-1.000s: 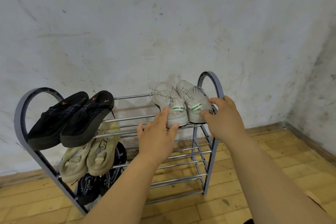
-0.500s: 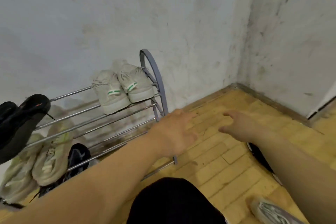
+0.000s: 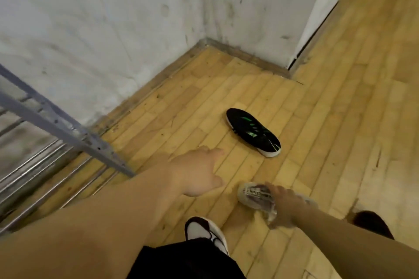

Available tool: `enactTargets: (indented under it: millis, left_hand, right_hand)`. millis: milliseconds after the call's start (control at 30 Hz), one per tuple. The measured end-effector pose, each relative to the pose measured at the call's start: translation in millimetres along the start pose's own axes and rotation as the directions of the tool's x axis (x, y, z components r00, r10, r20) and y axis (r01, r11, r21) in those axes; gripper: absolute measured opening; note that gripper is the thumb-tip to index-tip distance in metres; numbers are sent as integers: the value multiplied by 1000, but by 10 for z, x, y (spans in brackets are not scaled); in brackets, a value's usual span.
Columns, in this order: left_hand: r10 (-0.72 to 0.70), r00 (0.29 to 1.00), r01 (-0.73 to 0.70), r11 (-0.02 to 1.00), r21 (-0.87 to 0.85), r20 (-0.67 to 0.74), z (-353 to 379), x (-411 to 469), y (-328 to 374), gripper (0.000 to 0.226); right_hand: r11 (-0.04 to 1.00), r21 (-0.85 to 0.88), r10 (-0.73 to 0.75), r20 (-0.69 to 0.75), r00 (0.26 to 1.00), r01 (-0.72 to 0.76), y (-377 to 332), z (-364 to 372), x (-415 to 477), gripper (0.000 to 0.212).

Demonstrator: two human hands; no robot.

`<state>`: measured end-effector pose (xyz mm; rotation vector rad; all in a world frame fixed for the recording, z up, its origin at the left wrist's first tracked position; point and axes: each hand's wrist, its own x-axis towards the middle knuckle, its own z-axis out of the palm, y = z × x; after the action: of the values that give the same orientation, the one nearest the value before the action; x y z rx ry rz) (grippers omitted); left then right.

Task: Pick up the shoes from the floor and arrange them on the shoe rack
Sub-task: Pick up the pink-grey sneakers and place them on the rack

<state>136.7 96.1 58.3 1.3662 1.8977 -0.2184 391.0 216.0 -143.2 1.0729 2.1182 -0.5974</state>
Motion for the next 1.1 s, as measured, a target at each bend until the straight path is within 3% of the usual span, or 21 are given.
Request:
enactTargets:
  millis: [167,333,433,500,567,633,767,867,933,1033,1100]
  left_hand:
    - [-33,999,26,987,-160,-37,-129,154,-137,83]
    - [-49,999,45,983,-177,-19,-103,172,-153,83]
    - [-75,997,78,987,-141,33,-117,107,-197,90]
    - [-117,989,126,987,-101,90,-179,-7,-217,105]
    - [-165,981,170,985,-37,106,-299,-223,-224,120]
    - [-159,987,160,987,-24,35,-482,-562,-241,125]
    - [-143,962,74,958,-278,-235,-775,-1605,-454,97]
    - [-195,883,59,948,-312,-427,-706,-2545,-742,88]
    - [-301,788,83,917,-391,-537,-499,-3210,-934,89]
    - [-489,560,99,841,-532,-669,41,-4214,-1162,92]
    - [-611,400,108,771,-627,-683,523,-4815,-1239,83]
  right_hand:
    - [1000,-19,-24,-264,964,20,115,356,65,97]
    - [999,16,-24,-293,956,30,79,300,148,97]
    - [970,217,-45,-272,961,106,-186,93,11,103]
    - [895,368,-136,-315,939,253,-500,-164,-221,96]
    - [814,390,-272,-398,876,430,-825,-479,-542,92]
    - [742,329,-410,-469,783,585,-1130,-866,-919,100]
    - [581,241,-580,-547,604,777,-1711,-1637,-1613,104]
    - [492,96,-724,-507,468,865,-2327,-2029,-2122,103]
    - [420,-14,-811,-455,369,907,-2833,-2139,-2499,104]
    - [276,-159,-924,-315,216,948,-3668,-2068,-3107,103]
    - [176,-263,-970,-209,122,949,-4256,-1828,-3504,99]
